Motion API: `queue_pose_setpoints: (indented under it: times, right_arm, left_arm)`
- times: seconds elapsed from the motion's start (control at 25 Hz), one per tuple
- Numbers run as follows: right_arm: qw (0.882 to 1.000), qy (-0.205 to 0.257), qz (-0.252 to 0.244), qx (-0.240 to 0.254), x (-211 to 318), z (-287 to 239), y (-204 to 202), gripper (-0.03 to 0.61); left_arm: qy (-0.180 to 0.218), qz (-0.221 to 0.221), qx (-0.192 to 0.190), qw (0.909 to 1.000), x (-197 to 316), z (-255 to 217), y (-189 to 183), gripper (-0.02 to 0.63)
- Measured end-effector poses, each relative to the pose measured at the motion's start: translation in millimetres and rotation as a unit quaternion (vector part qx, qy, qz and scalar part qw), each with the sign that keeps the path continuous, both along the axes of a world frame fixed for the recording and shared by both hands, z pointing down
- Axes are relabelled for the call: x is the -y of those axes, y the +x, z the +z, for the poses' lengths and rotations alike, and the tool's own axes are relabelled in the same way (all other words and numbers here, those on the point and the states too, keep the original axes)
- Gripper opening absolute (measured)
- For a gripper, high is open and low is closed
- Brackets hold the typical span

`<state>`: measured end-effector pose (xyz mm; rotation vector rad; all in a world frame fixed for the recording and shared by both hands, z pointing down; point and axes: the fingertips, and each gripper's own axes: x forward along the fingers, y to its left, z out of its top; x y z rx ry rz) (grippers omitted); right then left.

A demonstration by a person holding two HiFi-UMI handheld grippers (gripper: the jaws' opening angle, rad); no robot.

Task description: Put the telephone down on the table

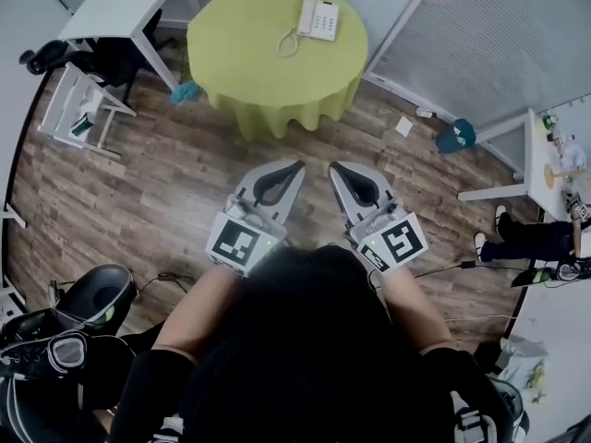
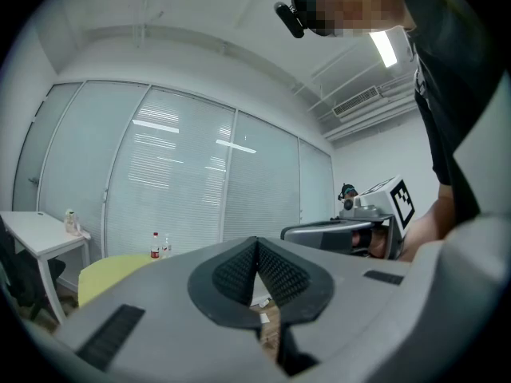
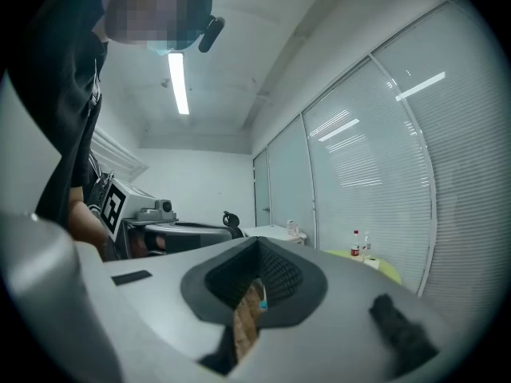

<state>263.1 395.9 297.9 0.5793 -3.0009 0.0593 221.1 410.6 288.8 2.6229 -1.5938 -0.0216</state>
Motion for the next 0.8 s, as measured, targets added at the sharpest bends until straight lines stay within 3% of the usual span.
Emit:
queue_pose_setpoints:
  times: [0.28, 0.48, 0.8]
  right_arm:
    - [1.000, 0.000, -0.009, -0.003, -6.2, 5.7, -1.9, 0.017]
    - [1.000, -0.010, -0.014, -0.006, 17.6, 8.6, -33.8, 0.018]
    - [0.999, -0.007, -0.034, -0.002, 48.1, 11.5, -49.3, 0.018]
  left_arm:
    - [-0.002, -0.011, 0.001, 0.9999, -5.7, 6.9, -5.3, 0.012]
    - [-0.011, -0.018, -0.002, 0.9998, 17.2, 7.7, -39.6, 0.012]
    - [-0.013, -0.034, 0.008, 0.9993, 45.0, 8.0, -53.4, 0.012]
